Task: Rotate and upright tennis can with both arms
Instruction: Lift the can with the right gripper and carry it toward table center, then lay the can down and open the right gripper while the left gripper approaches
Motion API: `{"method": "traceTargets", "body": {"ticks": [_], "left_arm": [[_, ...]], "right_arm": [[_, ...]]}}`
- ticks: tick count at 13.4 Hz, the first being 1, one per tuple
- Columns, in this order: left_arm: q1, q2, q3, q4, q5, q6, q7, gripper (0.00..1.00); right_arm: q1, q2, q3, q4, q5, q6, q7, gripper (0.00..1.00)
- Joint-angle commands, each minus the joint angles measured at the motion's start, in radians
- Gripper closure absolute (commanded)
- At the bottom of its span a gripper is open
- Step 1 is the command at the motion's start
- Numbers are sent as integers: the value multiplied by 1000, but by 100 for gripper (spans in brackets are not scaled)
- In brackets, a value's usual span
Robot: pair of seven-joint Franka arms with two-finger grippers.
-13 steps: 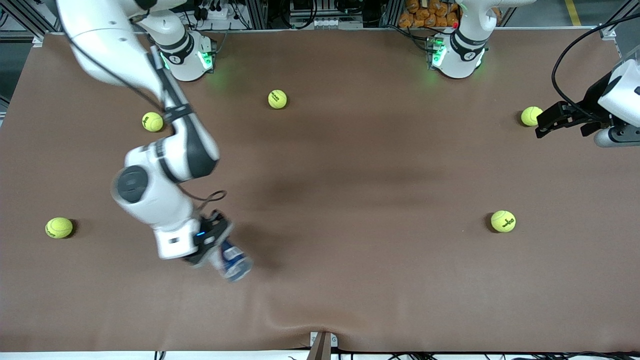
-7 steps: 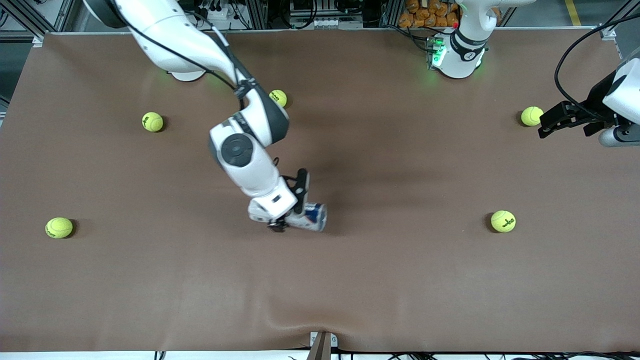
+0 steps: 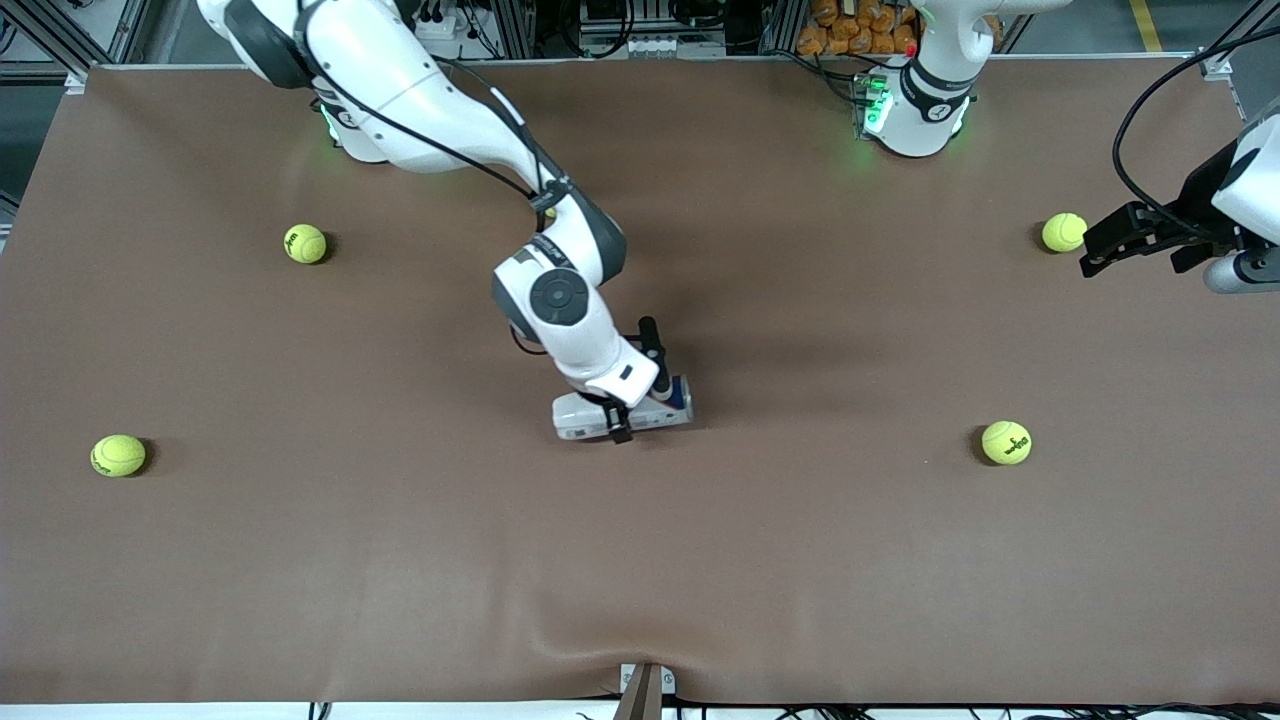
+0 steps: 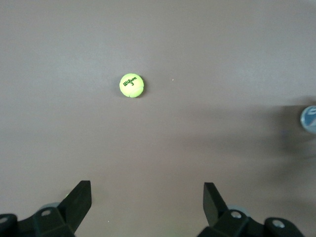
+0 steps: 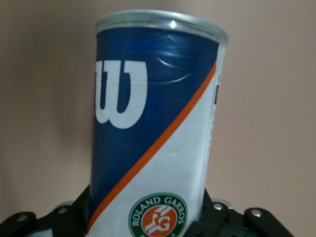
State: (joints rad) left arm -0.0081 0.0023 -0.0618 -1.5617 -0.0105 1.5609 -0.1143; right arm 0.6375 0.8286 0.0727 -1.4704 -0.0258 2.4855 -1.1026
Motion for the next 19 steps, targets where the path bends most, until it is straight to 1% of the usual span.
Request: {"method": "traceTargets", "body": {"ticks": [1, 3, 6, 9, 11, 13, 15, 16, 17, 18, 19], "left_arm": [[8, 12, 0, -9, -70, 5, 8, 0], [0, 42, 0, -9, -123, 5, -1, 0], [-3, 140, -3, -5, -190, 13, -2, 0], [5, 252, -3, -9, -394, 50, -1, 0], [-4, 320, -3, -9, -509, 95, -1, 0], [-27, 379, -7, -11, -629, 178, -10, 0], [-67, 430, -7, -24, -670, 253, -12, 0], [-78, 445, -9, -56, -725, 286, -10, 0], [-88, 452, -7, -98, -806, 312, -10, 0], [-101, 453, -7, -136, -863, 332, -7, 0], [-111, 458, -7, -170, -902, 358, -1, 0]], "right_arm": [[2, 0, -13, -22, -23, 38, -16, 0], [-5, -22, -11, -22, -20, 27, -20, 0], [-44, -138, -5, -21, 4, -115, -14, 0], [-109, -276, -10, -19, 140, -239, 13, 0], [-214, -353, -14, -19, 148, -343, 85, 0], [-336, -388, -16, -22, 138, -414, 134, 0], [-447, -391, -28, -22, 136, -457, 147, 0], [-482, -399, -45, -22, 135, -464, 188, 0], [-496, -405, -71, -19, 133, -464, 240, 0], [-495, -407, -103, -15, 129, -459, 294, 0], [-490, -407, -125, -15, 106, -455, 352, 0]]}}
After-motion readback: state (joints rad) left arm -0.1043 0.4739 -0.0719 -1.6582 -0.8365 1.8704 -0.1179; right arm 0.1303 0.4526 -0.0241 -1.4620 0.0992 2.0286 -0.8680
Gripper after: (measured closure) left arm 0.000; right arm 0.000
